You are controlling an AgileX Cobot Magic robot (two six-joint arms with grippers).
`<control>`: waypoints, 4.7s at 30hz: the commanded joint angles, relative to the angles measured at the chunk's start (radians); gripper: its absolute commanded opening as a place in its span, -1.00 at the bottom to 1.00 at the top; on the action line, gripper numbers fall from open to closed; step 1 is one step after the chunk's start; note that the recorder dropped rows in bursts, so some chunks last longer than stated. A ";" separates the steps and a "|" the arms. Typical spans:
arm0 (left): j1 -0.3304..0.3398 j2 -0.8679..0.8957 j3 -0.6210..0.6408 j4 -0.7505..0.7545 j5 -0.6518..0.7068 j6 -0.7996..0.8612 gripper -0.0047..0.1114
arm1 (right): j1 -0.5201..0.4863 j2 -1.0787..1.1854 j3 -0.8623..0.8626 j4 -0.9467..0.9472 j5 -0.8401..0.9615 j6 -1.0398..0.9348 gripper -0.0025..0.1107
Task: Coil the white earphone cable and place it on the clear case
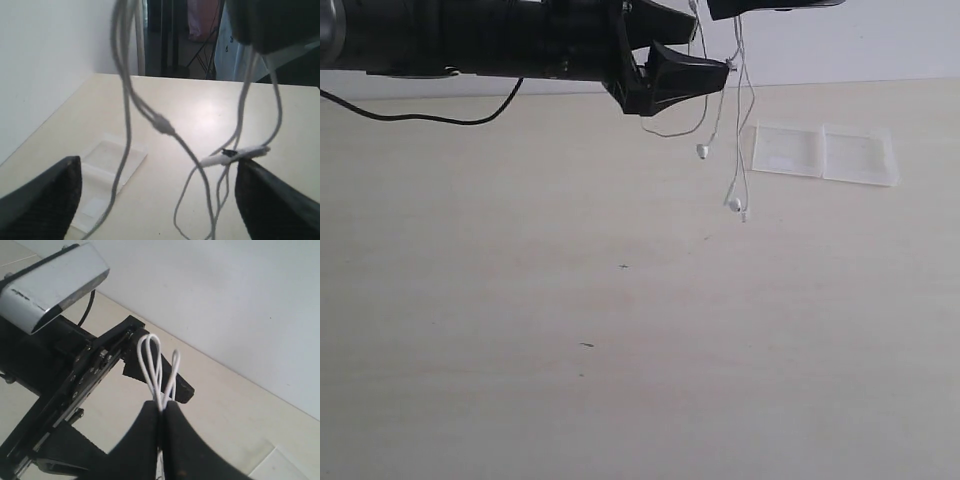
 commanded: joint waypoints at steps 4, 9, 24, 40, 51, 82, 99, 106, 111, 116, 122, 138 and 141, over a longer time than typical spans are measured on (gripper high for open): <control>0.001 0.043 -0.039 -0.004 0.042 0.001 0.46 | 0.001 -0.004 -0.011 0.001 -0.003 -0.009 -0.96; 0.001 0.066 -0.040 0.027 0.109 -0.007 0.46 | 0.001 -0.004 -0.011 0.001 -0.006 -0.009 -0.96; 0.001 0.104 -0.040 0.059 0.237 -0.013 0.46 | 0.001 -0.004 -0.011 -0.007 -0.013 -0.009 -0.96; -0.086 0.109 -0.040 -0.001 0.043 0.002 0.46 | 0.001 -0.004 -0.011 0.013 -0.021 0.018 -0.96; -0.090 0.109 -0.040 0.001 0.028 -0.008 -0.17 | 0.001 -0.004 -0.011 0.013 -0.025 0.018 -0.96; -0.044 0.067 -0.040 0.049 -0.092 -0.220 -0.92 | 0.001 -0.004 -0.011 -0.134 -0.030 0.178 -0.96; -0.030 -0.043 -0.040 0.187 -0.053 -0.388 -0.92 | 0.001 -0.004 -0.011 -0.892 0.113 0.896 -0.96; -0.030 -0.081 -0.040 0.182 -0.049 -0.424 -0.92 | 0.001 -0.004 -0.011 -1.003 0.228 1.033 -0.96; -0.030 -0.098 -0.040 0.178 -0.049 -0.452 -0.92 | 0.001 -0.001 -0.011 -0.989 0.280 1.031 -0.78; -0.030 -0.107 -0.040 0.169 -0.051 -0.481 -0.92 | 0.001 -0.001 -0.011 -0.880 0.327 0.948 -0.27; -0.030 -0.110 -0.040 0.156 -0.068 -0.506 -0.92 | 0.001 -0.001 -0.011 -0.745 0.376 0.823 0.36; -0.050 -0.110 -0.044 0.097 -0.215 -0.517 -0.92 | 0.001 -0.003 0.223 -0.564 0.461 0.824 0.35; -0.081 -0.110 -0.049 0.050 -0.281 -0.473 -0.92 | 0.001 -0.003 0.311 -0.488 0.340 0.788 0.19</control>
